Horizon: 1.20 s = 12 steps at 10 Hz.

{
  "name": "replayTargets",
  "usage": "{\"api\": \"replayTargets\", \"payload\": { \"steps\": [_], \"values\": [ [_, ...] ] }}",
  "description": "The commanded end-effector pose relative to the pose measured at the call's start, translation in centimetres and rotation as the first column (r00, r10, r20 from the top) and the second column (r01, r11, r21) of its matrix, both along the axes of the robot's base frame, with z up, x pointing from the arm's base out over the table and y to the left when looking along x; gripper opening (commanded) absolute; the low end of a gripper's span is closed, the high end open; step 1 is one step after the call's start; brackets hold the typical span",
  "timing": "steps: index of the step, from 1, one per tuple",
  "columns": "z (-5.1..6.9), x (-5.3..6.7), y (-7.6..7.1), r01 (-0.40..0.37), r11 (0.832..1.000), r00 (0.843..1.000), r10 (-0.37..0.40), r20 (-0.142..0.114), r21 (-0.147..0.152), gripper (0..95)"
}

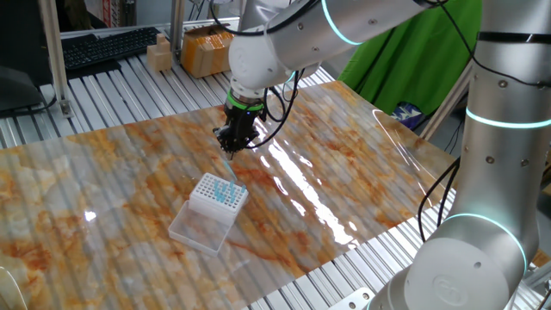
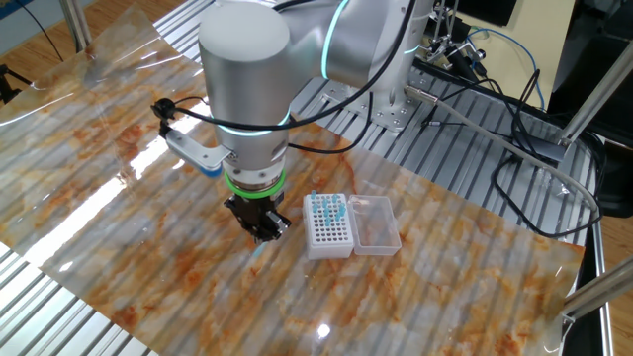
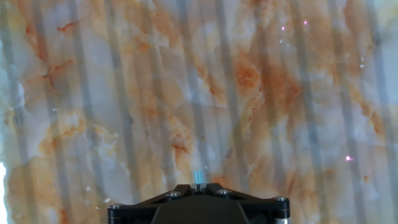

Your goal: Insert a medium pipette tip into the holder for medium pipette tips

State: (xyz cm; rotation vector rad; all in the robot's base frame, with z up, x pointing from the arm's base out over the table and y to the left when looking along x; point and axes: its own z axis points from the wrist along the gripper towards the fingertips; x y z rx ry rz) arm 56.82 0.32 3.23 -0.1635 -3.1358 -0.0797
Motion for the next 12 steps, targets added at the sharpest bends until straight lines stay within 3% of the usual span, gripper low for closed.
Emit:
{"api": "replayTargets", "payload": {
  "steps": [1, 9, 12],
  "values": [
    [0.12, -0.01, 0.06, -0.002, 1.0, 1.0, 0.002, -0.002, 0.0, 0.0],
    [0.1, -0.03, 0.06, -0.009, 1.0, 1.0, 0.009, 0.0, -0.011, 0.0],
    [0.1, -0.03, 0.06, 0.024, 1.0, 1.0, -0.024, 0.005, 0.002, 0.0]
  ]
}}
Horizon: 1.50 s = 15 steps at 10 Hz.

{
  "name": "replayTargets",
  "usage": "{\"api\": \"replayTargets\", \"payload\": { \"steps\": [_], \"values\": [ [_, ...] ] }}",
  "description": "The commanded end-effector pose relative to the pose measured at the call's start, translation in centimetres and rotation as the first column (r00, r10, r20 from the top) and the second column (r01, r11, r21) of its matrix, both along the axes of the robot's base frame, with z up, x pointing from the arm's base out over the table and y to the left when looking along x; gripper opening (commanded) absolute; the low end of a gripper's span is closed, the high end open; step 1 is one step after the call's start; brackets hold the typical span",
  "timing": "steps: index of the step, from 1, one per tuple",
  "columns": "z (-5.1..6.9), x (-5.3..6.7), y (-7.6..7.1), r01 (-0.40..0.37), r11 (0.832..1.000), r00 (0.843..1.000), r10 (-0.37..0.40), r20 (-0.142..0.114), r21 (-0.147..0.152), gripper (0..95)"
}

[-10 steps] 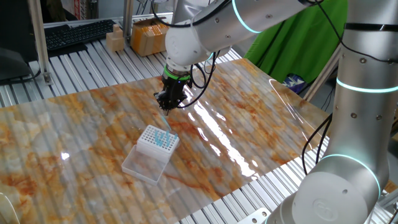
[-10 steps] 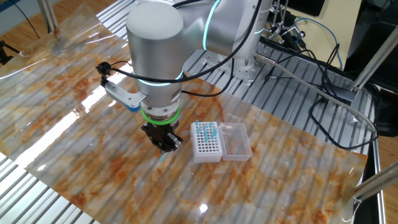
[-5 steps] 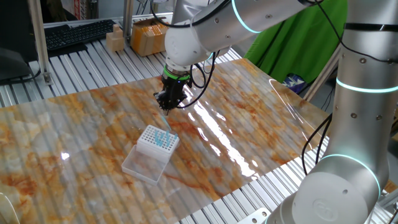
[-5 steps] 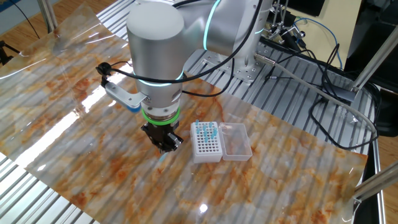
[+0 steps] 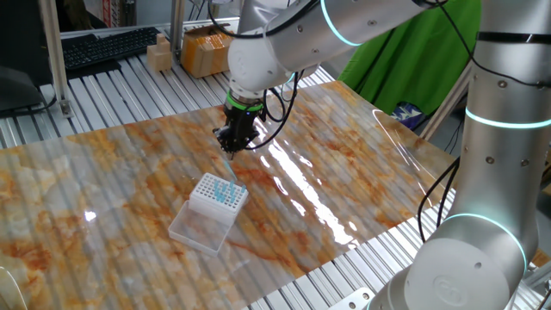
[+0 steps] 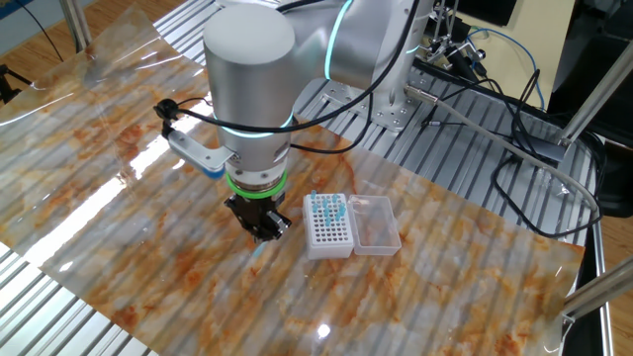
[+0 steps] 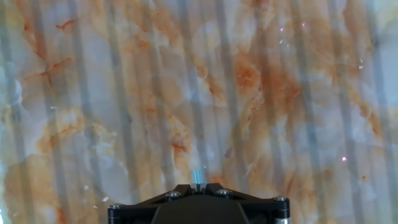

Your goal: Insert a medium pipette tip into the holder for medium pipette tips

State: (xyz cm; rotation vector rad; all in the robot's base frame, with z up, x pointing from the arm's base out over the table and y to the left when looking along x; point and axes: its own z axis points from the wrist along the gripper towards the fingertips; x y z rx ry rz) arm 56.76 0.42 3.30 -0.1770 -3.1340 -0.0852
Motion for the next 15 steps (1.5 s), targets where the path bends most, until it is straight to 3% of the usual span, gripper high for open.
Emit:
{"api": "replayTargets", "payload": {
  "steps": [1, 2, 7, 10, 11, 12, 15],
  "values": [
    [0.03, 0.03, -0.04, 0.032, 0.999, 0.999, -0.032, -0.007, 0.008, 0.0],
    [0.03, 0.03, -0.04, 0.05, 0.998, 0.998, -0.049, -0.031, 0.034, 0.0],
    [0.03, 0.03, -0.04, 0.016, 1.0, 0.995, -0.015, -0.097, 0.016, 0.0],
    [0.03, 0.03, -0.04, -0.002, 1.0, 0.994, 0.004, -0.113, 0.015, 0.0],
    [0.02, 0.02, -0.03, -0.012, 1.0, 0.99, 0.013, -0.137, 0.01, 0.0],
    [0.01, 0.0, -0.02, -0.016, 1.0, 0.989, 0.017, -0.145, 0.006, 0.0],
    [-0.02, -0.02, -0.01, -0.022, 1.0, 0.988, 0.022, -0.154, -0.002, 0.0]
  ]
}}
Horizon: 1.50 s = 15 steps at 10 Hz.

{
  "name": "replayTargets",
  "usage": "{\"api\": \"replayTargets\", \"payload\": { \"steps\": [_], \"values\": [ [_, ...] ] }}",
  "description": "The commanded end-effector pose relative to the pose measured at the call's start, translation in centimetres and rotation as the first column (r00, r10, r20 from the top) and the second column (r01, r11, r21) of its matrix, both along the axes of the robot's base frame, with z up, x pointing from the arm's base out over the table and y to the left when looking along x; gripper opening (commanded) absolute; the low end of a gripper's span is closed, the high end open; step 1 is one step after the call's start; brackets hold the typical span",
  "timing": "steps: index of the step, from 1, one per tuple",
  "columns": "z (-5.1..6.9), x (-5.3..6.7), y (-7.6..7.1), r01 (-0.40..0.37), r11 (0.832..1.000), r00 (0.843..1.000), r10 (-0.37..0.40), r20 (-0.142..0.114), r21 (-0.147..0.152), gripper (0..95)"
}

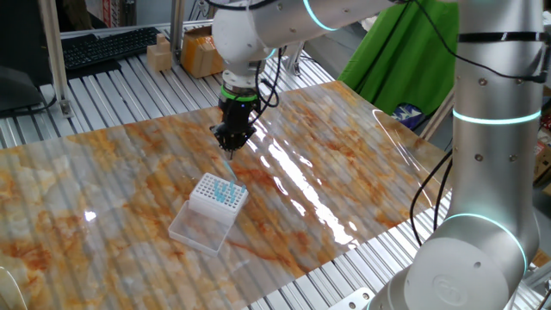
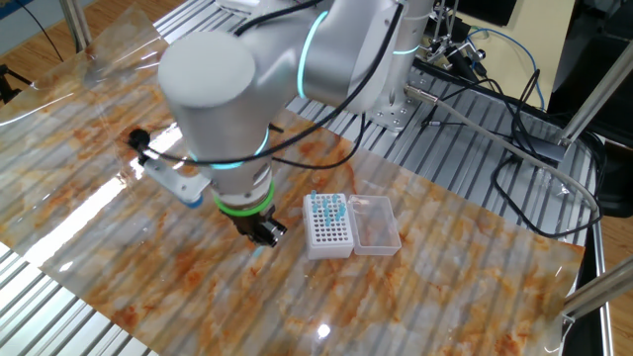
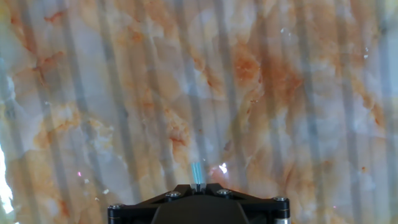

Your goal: Insert a medium pipette tip into the holder for medium pipette tips

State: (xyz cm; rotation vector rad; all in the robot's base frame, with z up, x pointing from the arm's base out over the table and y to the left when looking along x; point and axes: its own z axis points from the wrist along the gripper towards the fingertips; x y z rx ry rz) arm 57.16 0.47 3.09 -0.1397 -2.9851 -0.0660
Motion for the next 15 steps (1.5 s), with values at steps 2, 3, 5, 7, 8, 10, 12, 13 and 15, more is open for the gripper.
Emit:
{"api": "replayTargets", "payload": {
  "steps": [2, 3, 5, 7, 8, 10, 12, 13, 15],
  "values": [
    [0.18, -0.42, -0.05, 0.001, 1.0, 0.999, -0.001, -0.038, -0.012, 0.0],
    [0.14, -0.4, -0.03, 0.002, 1.0, 0.999, -0.003, -0.054, -0.021, 0.0],
    [0.13, -0.39, -0.02, 0.003, 1.0, 0.997, -0.005, -0.079, -0.025, 0.0],
    [0.1, -0.37, -0.01, 0.001, 0.999, 0.995, -0.005, -0.095, -0.034, 0.0],
    [0.08, -0.36, 0.01, 0.002, 0.999, 0.995, -0.006, -0.1, -0.036, 0.0],
    [0.04, -0.35, 0.03, 0.004, 0.999, 0.994, -0.008, -0.108, -0.038, 0.0],
    [-0.05, -0.3, 0.09, 0.006, 0.999, 0.994, -0.01, -0.113, -0.041, 0.0],
    [-0.1, -0.27, 0.11, 0.006, 0.999, 0.993, -0.011, -0.115, -0.043, 0.0],
    [-0.18, -0.24, 0.16, 0.011, 0.999, 0.993, -0.016, -0.12, -0.046, 0.0]
  ]
}}
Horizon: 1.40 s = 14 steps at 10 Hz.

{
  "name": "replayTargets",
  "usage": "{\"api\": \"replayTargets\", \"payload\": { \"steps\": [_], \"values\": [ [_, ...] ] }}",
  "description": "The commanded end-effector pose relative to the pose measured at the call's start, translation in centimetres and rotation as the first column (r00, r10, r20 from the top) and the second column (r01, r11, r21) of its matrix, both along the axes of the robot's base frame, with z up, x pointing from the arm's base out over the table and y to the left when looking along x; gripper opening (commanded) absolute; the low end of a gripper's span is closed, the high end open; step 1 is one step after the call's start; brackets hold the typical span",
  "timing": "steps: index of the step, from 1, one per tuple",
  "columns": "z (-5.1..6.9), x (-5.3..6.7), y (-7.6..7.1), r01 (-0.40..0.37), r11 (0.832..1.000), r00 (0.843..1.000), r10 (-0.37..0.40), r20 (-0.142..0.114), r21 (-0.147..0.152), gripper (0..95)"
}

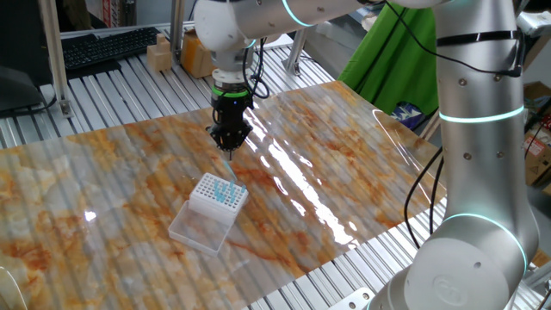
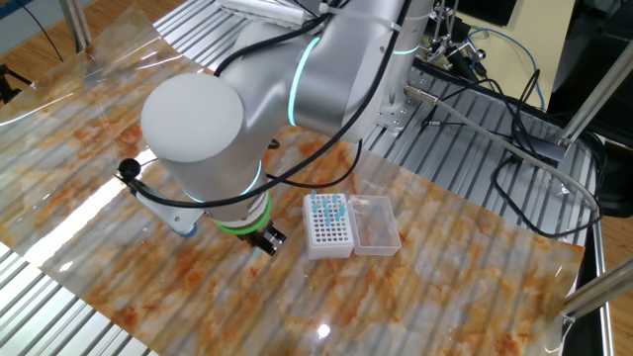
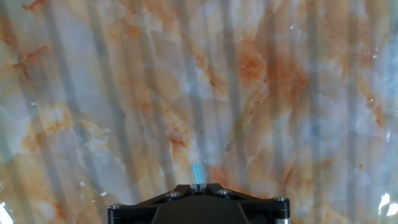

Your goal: Insert a medium pipette tip into the holder for medium pipette tips

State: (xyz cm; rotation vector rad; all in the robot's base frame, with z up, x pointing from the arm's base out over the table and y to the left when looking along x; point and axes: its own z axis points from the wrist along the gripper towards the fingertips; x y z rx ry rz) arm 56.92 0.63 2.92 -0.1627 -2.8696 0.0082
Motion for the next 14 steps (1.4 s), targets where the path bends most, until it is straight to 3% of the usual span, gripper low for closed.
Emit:
{"api": "replayTargets", "payload": {
  "steps": [1, 2, 7, 14],
  "values": [
    [-0.04, 0.02, 0.02, 0.001, 1.0, 1.0, -0.001, -0.005, -0.001, 0.0],
    [-0.07, 0.03, 0.04, 0.0, 1.0, 1.0, 0.0, -0.005, -0.003, 19.0],
    [-0.22, 0.1, 0.13, -0.016, 1.0, 1.0, 0.016, -0.007, -0.006, 19.0],
    [-0.98, 0.51, 0.49, -0.038, 0.999, 0.999, 0.038, -0.033, -0.016, 19.0]
  ]
}}
